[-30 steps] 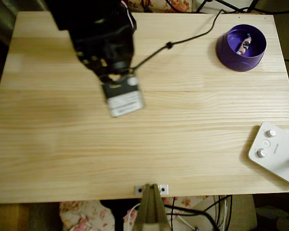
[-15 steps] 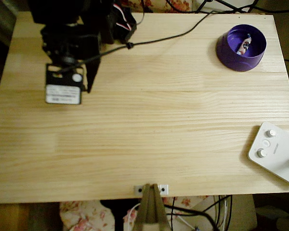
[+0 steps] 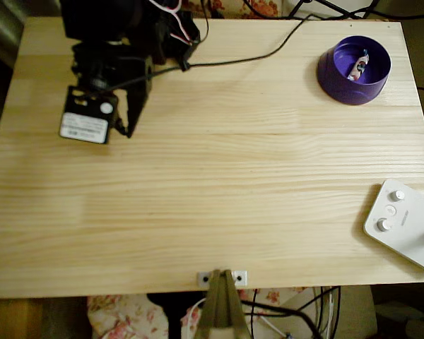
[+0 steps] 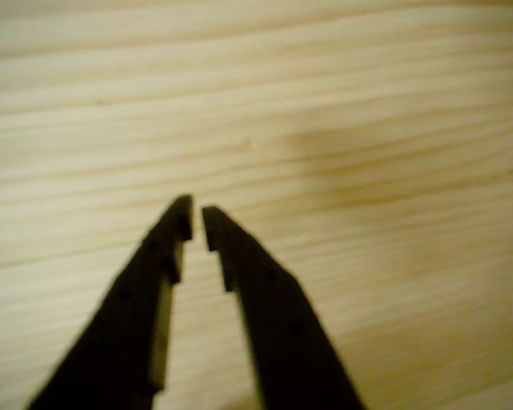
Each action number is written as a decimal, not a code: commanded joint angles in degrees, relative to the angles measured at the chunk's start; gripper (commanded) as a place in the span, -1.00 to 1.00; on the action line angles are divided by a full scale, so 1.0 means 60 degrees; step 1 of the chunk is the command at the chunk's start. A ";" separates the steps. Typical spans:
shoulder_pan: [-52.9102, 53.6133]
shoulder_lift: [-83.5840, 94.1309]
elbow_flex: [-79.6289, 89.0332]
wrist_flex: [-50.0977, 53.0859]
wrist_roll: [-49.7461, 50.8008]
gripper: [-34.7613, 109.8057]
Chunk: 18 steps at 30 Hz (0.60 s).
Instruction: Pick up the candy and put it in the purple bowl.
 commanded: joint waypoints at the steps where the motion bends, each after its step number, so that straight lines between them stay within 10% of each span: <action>1: 0.0366 0.1084 0.0103 0.0220 -0.0176 -0.53; 18: 0.0396 0.2212 0.0791 0.1069 -0.0059 -0.53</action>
